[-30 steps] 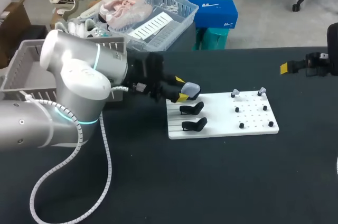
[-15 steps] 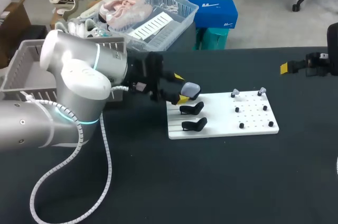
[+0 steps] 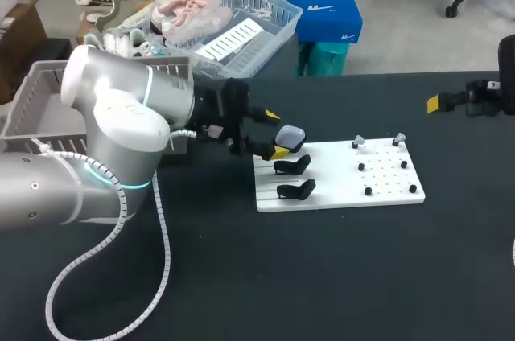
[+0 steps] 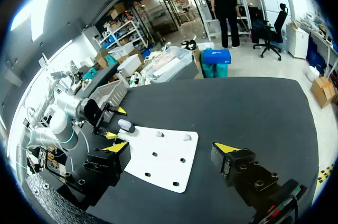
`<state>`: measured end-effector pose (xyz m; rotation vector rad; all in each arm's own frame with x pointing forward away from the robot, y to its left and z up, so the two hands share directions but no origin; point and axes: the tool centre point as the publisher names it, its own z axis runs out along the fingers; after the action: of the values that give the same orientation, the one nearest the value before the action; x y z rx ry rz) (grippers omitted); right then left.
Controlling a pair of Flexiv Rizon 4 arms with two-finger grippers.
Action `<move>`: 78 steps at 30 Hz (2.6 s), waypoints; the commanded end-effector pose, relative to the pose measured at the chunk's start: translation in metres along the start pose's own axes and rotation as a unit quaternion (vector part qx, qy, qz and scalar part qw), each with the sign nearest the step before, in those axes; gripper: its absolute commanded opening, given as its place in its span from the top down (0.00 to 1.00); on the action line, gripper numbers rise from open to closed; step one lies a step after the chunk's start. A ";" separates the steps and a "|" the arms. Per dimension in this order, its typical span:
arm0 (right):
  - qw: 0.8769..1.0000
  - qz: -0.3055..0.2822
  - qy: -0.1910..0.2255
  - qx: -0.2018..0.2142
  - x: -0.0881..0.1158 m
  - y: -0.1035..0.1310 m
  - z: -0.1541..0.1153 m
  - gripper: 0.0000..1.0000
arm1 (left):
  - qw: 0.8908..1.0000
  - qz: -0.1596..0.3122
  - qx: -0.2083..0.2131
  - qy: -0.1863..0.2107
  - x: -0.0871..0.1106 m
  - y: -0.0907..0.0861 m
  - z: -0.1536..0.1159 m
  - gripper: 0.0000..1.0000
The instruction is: Pick up each earbud case from the left stands, insert the matching earbuds, close the lid, and place the case in the box.
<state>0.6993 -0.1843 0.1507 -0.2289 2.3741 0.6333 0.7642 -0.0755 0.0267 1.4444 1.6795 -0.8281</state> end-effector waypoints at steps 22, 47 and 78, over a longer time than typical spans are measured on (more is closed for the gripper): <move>1.000 0.000 0.000 0.000 0.000 0.000 0.000 0.00 | 1.000 0.001 -0.005 -0.002 0.004 0.000 0.006 0.00; 1.000 0.000 0.000 0.000 0.000 0.000 0.000 0.00 | 1.000 -0.005 0.005 0.001 0.003 0.005 0.013 0.36; 1.000 0.000 0.000 0.000 0.000 0.000 0.000 0.00 | 1.000 -0.007 0.010 0.005 0.007 0.011 0.011 0.52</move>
<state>0.6993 -0.1843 0.1507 -0.2289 2.3741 0.6333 0.7734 -0.0789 0.0161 1.4483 1.6945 -0.8467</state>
